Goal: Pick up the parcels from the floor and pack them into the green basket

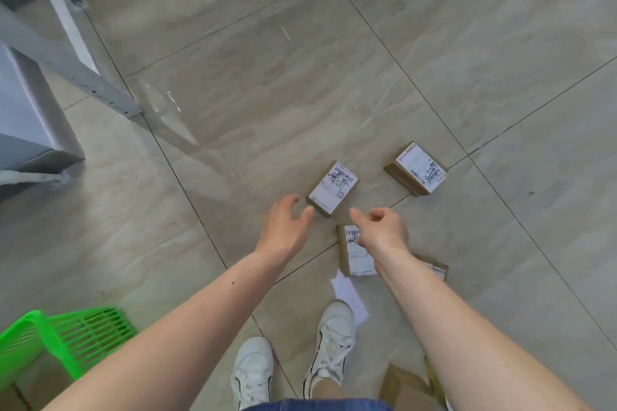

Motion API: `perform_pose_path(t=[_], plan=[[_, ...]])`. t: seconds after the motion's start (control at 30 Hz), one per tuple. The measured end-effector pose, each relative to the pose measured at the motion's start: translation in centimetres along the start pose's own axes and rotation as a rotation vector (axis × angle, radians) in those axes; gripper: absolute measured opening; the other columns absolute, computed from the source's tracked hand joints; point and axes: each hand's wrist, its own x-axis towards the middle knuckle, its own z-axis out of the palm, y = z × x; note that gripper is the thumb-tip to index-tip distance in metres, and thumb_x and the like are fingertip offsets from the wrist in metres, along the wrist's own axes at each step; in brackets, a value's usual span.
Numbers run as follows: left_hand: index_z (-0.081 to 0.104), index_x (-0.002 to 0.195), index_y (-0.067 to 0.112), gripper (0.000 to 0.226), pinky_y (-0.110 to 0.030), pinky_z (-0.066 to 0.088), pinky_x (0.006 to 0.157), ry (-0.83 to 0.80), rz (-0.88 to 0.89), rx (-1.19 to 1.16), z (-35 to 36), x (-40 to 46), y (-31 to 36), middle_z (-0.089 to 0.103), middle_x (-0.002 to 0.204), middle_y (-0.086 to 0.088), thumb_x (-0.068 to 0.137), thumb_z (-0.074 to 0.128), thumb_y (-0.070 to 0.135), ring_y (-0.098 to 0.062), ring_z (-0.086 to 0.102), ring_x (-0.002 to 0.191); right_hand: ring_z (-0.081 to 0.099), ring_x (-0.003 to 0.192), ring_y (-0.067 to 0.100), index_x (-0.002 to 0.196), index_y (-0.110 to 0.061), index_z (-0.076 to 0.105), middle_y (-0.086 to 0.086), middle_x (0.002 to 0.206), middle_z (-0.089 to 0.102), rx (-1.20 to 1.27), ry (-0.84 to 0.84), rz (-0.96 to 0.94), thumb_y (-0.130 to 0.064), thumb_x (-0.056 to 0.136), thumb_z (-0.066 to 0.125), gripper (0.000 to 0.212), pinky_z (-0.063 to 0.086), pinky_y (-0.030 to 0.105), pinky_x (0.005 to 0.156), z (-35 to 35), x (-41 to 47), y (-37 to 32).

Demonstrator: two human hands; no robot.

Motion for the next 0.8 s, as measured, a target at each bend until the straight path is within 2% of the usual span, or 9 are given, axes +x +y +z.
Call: perform_pose_path(t=[0.17, 0.23, 0.3, 0.37, 0.43, 0.5, 0.63, 0.7, 0.8], plan=[[0.038, 0.146, 0.012, 0.059, -0.041, 0.035, 0.113, -0.005, 0.009, 0.033, 5.0, 8.2, -3.3, 0.039, 0.153, -0.008, 0.094, 0.056, 0.036, -0.024, 0.039, 0.14, 0.062, 0.111, 0.027, 0.123, -0.014, 0.058, 0.005, 0.12, 0.063, -0.022, 0.019, 0.008, -0.042, 0.084, 0.068, 0.049, 0.048, 0.037, 0.098, 3.2, 8.2, 3.0], [0.036, 0.147, 0.01, 0.059, -0.036, 0.034, 0.113, -0.002, 0.019, 0.057, 6.5, 11.6, -4.2, 0.038, 0.153, -0.009, 0.095, 0.055, 0.032, -0.024, 0.038, 0.14, 0.058, 0.116, 0.026, 0.127, -0.011, 0.056, 0.006, 0.123, 0.061, -0.022, -0.001, -0.002, -0.04, 0.086, 0.066, 0.051, 0.045, 0.033, 0.093, 4.4, 11.3, 3.6], [0.033, 0.148, 0.011, 0.059, -0.033, 0.031, 0.112, -0.006, 0.026, 0.079, 7.8, 14.6, -4.9, 0.035, 0.155, -0.008, 0.096, 0.055, 0.028, -0.023, 0.037, 0.14, 0.059, 0.11, 0.026, 0.122, -0.011, 0.056, 0.006, 0.117, 0.062, -0.034, -0.04, -0.005, -0.041, 0.087, 0.065, 0.047, 0.043, 0.031, 0.085, 5.6, 14.3, 4.0], [0.03, 0.15, 0.012, 0.062, -0.033, 0.028, 0.115, -0.009, 0.031, 0.084, 9.0, 17.3, -5.9, 0.032, 0.157, -0.007, 0.095, 0.056, 0.025, -0.022, 0.033, 0.143, 0.059, 0.095, 0.023, 0.097, -0.013, 0.058, 0.003, 0.097, 0.061, -0.08, -0.071, -0.019, -0.04, 0.088, 0.064, 0.029, 0.041, 0.028, 0.075, 7.0, 16.8, 4.2], [0.028, 0.151, 0.013, 0.063, -0.034, 0.027, 0.117, -0.019, 0.025, 0.073, 10.3, 19.4, -6.8, 0.03, 0.158, -0.006, 0.095, 0.056, 0.022, -0.022, 0.03, 0.145, 0.059, 0.086, 0.023, 0.08, -0.016, 0.059, 0.001, 0.085, 0.061, -0.109, -0.094, -0.037, -0.037, 0.089, 0.064, 0.023, 0.04, 0.027, 0.067, 8.5, 18.8, 4.5], [0.027, 0.151, 0.013, 0.062, -0.034, 0.031, 0.115, -0.046, 0.003, 0.062, 11.5, 21.0, -7.3, 0.033, 0.156, -0.005, 0.096, 0.053, 0.019, -0.024, 0.034, 0.143, 0.067, 0.089, 0.024, 0.09, -0.014, 0.068, 0.003, 0.094, 0.07, -0.11, -0.13, -0.029, -0.034, 0.09, 0.062, 0.021, 0.045, 0.027, 0.067, 9.8, 20.5, 5.0], [0.051, 0.131, 0.012, 0.04, -0.037, 0.048, 0.096, -0.022, 0.033, 0.102, 13.0, 22.6, -7.8, 0.063, 0.128, -0.006, 0.092, 0.049, 0.007, -0.029, 0.058, 0.116, 0.07, 0.089, 0.027, 0.103, -0.01, 0.069, 0.007, 0.103, 0.073, -0.146, -0.113, -0.014, -0.031, 0.091, 0.059, 0.026, 0.049, 0.028, 0.064, 11.4, 22.0, 6.2], [0.056, 0.126, 0.016, 0.038, -0.034, 0.05, 0.09, 0.022, 0.056, 0.108, 12.8, 22.6, -7.7, 0.066, 0.121, -0.002, 0.09, 0.049, 0.006, -0.027, 0.061, 0.108, 0.068, 0.093, 0.025, 0.105, -0.012, 0.069, 0.004, 0.104, 0.073, -0.151, -0.073, -0.031, -0.031, 0.089, 0.06, 0.026, 0.049, 0.03, 0.07, 11.5, 21.8, 6.0], [0.06, 0.115, 0.018, 0.031, -0.034, 0.05, 0.083, 0.076, 0.075, 0.09, 11.7, 21.0, -7.0, 0.068, 0.112, 0.0, 0.089, 0.048, 0.008, -0.025, 0.062, 0.101, 0.068, 0.091, 0.025, 0.098, -0.012, 0.071, 0.005, 0.099, 0.074, -0.1, -0.065, -0.03, -0.032, 0.089, 0.06, 0.025, 0.048, 0.029, 0.069, 11.0, 20.1, 5.1]])
